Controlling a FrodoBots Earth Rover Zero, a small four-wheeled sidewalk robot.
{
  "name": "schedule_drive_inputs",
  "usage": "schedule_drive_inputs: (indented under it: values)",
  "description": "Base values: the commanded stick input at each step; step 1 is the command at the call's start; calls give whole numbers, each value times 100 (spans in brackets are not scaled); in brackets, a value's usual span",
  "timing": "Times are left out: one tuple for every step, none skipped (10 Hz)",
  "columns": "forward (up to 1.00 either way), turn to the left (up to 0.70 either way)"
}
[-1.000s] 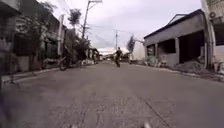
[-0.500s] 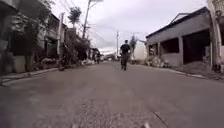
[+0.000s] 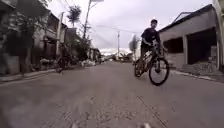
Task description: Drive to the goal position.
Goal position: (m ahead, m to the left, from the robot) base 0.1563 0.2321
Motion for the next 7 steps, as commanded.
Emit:
schedule_drive_inputs:
  values:
    - [70, 0]
    - [70, 0]
    - [70, 0]
    - [70, 0]
    - [70, 0]
    - [70, 0]
    - [70, 0]
